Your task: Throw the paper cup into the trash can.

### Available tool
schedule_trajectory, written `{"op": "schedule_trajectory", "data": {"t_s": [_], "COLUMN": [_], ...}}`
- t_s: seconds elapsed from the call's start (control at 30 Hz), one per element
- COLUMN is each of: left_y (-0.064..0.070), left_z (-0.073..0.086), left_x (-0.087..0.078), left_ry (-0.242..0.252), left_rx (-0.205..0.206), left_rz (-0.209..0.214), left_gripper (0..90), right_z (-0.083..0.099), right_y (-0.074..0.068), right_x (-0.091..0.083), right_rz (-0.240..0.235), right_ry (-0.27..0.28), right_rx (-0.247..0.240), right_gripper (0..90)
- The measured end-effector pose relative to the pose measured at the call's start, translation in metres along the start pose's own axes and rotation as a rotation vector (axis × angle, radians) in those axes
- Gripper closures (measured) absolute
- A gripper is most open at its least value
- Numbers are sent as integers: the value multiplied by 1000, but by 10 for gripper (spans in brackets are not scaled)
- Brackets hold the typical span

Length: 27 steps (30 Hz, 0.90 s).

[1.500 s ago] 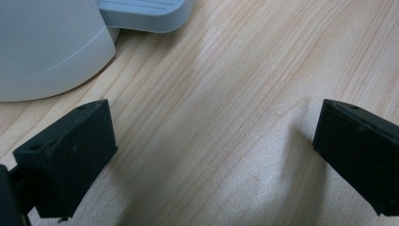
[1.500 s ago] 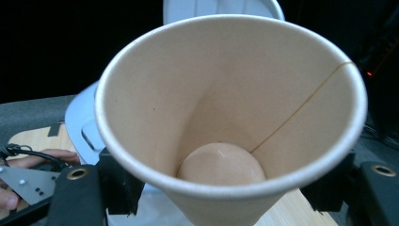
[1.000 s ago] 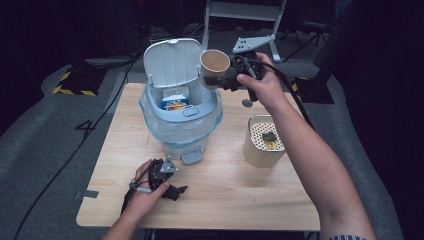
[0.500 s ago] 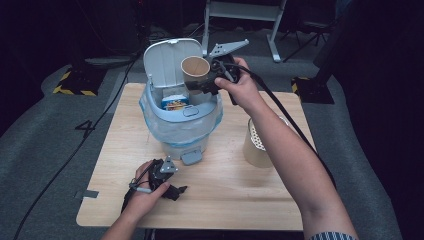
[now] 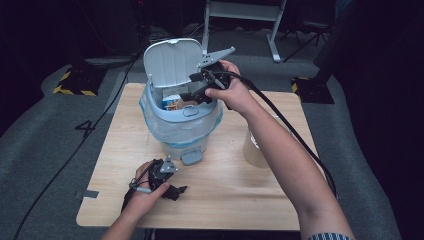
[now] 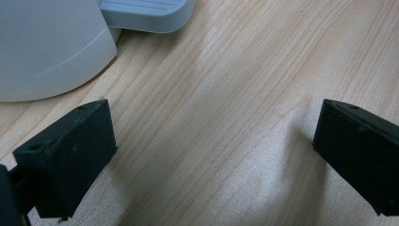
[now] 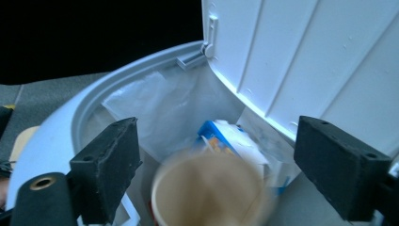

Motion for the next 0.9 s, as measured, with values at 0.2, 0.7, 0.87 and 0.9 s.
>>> {"op": "schedule_trajectory", "data": {"t_s": [0.2,0.7,0.87,0.9], "left_y": [0,-3,-7,-8], "left_z": [0,3,9,9], "left_x": [0,-2,-6,-7], "left_ry": [0,1,-4,-4], "left_rx": [0,-6,-25,-22], "left_rz": [0,-2,-14,-19], "left_gripper": [0,1,1,1], "right_z": [-6,-15,-6,-3], "right_y": [-3,-1,7,9], "right_x": [-5,-67,-95,-100], "right_rz": [3,90,135,143], "right_ry": [40,112,110,108], "right_rx": [-38,-22,-25,-25], "right_gripper": [156,176,180,183]}}
Point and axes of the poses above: each handheld gripper's, and its own axes: x roughly forward along the jaws, z roughly out of its underside, y roughly to its right, the point moved 10 cm from there along x, roughly forward along the jaws, and after that the axes turned 12 degrees about x, right-handed, at the moved point
